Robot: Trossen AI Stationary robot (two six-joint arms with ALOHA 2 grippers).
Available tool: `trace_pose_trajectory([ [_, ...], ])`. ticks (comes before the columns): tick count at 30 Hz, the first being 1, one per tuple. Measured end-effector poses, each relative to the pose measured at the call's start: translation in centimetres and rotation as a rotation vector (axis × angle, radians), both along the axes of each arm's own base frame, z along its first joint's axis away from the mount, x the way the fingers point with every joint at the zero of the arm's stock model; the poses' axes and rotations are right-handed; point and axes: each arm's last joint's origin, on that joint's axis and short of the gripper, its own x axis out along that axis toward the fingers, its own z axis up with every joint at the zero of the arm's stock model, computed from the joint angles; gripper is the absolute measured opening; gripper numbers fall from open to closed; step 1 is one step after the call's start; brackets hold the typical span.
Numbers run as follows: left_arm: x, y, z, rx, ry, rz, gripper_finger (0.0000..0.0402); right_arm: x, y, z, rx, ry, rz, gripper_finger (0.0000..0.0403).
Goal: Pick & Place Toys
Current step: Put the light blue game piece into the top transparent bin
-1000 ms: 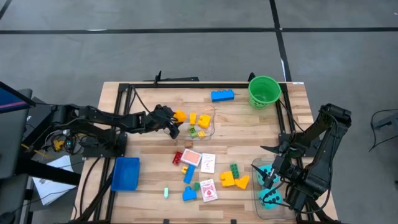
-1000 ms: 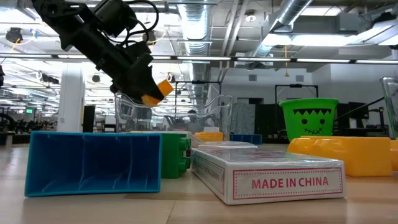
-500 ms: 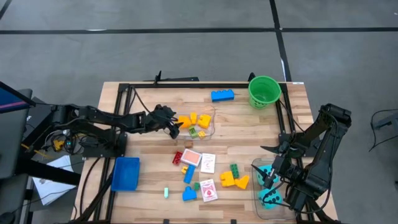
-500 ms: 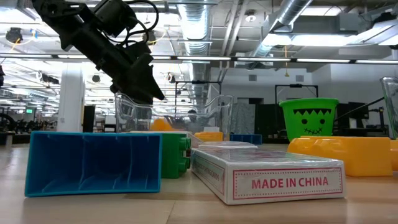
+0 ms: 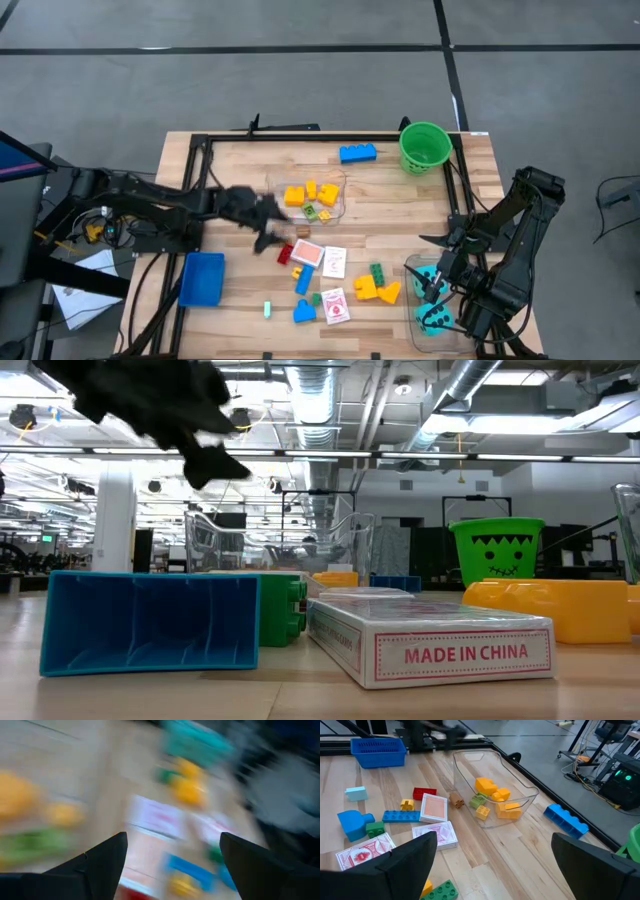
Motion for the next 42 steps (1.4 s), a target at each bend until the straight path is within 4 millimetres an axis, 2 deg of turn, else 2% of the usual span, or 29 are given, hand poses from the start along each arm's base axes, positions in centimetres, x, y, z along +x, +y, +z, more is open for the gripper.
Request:
trace_pose_trajectory([
  [3, -0.6, -2.9, -0.1, -0.051, 0.032, -0.156, 0.0313, 0.0, 0.0, 0.0, 0.003, -0.001, 0.0, 0.0384],
  [8, -2.0, -6.6, -1.0, -0.076, 0.149, -0.258, 0.031, 0.0, 0.1, 0.0, 0.009, -0.004, 0.0, 0.0384],
  [16, -3.9, -10.6, -1.3, 0.059, 0.123, -0.268, 0.0282, 0.0, 0.1, 0.0, 0.015, -0.004, -0.001, 0.0384],
  [23, -4.0, -12.9, -3.5, 0.064, 0.19, -0.149, 0.0305, 0.0, 0.1, -0.1, 0.029, 0.009, -0.005, 0.0384],
  [31, -3.2, -15.1, -6.5, 0.047, 0.213, -0.16, 0.0342, 0.0, 0.1, -0.1, 0.029, 0.015, -0.005, 0.0384],
  [42, -3.0, -16.2, -9.0, 0.024, 0.272, -0.135, 0.0342, 0.0, 0.1, -0.1, 0.026, 0.017, -0.003, 0.0384],
])
